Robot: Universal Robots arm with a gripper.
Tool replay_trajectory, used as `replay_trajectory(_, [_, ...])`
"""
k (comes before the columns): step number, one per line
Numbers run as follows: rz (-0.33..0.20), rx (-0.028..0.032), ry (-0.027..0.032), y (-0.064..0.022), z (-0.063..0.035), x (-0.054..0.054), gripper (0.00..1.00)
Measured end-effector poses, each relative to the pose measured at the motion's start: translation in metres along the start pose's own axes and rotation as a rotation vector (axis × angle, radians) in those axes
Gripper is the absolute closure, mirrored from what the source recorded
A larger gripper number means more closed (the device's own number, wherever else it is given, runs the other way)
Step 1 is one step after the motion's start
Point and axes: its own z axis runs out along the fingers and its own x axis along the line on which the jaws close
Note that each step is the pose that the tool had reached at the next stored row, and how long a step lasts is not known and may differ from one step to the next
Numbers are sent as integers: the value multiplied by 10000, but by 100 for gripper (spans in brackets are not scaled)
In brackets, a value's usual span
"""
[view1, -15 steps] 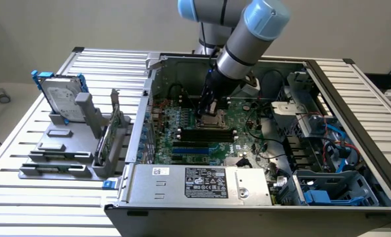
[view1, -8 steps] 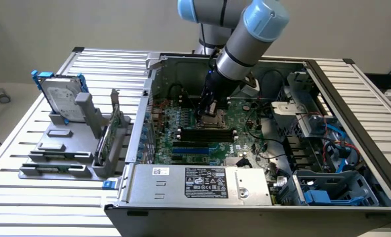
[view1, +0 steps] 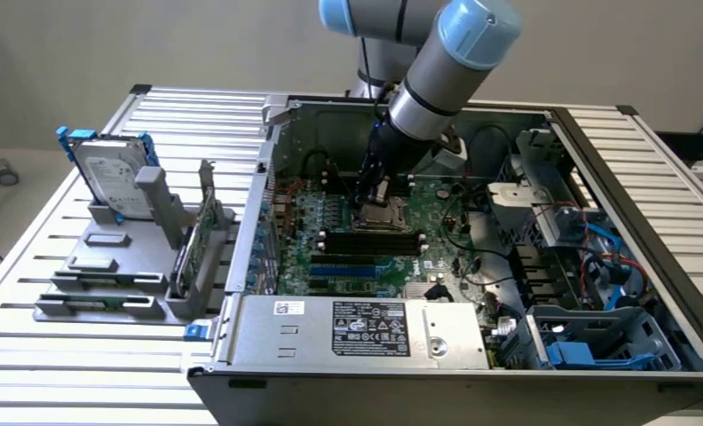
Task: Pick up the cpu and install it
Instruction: 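Close the cpu cover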
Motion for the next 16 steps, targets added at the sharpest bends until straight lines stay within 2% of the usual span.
replay_trajectory(4, [4,3,9,-39,-6,-5,89])
replay_trajectory(10, [2,7,43,-151,-19,-22,89])
replay_trajectory(16, [1,8,76,-264,-115,-23,89])
